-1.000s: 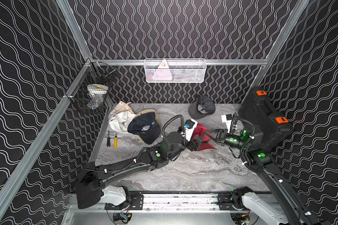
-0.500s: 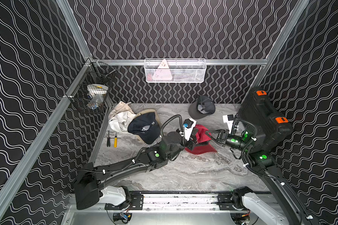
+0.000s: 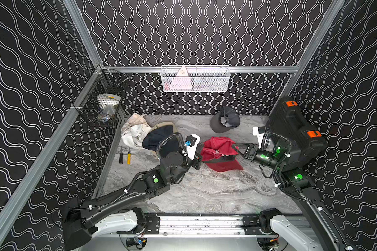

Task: Open the adjustable buckle of the baseball cap
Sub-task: Open the adjustable buckle on the baseball cap.

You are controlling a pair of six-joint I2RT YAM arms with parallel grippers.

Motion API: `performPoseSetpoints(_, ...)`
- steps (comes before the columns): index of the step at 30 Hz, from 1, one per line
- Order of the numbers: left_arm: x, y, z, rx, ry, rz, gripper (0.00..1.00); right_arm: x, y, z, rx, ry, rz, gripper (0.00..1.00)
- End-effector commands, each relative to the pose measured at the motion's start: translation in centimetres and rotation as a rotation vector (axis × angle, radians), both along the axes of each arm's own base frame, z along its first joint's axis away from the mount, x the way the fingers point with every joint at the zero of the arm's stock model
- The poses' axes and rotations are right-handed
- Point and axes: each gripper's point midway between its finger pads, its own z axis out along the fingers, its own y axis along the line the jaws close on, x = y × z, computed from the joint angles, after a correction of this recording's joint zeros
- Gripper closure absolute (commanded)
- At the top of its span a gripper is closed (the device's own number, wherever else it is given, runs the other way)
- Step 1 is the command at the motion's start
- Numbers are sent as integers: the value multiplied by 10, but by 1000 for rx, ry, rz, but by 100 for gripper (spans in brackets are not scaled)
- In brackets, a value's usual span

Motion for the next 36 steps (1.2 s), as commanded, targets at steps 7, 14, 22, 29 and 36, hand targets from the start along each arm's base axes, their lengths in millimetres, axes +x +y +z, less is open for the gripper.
performPoseSetpoints(7,-8,-2,5,-24,6,-66,44,3,5,19,61,-24,21,100)
performPoseSetpoints(14,-21,9,20,-62,-69,-83,23,10,2,31,61,-35,-15,100)
performPoseSetpoints(22,-34,15,4,14,-106,-82,25,19,1,38,41,-31,-37,100)
performPoseSetpoints(29,-45,-19,-17,195,-191,-81,23,23,3,43,57,-27,-31,100)
performPoseSetpoints(36,-55,-53,-15,276,-364,-12,18,25,6,44,79,-13,-11,100)
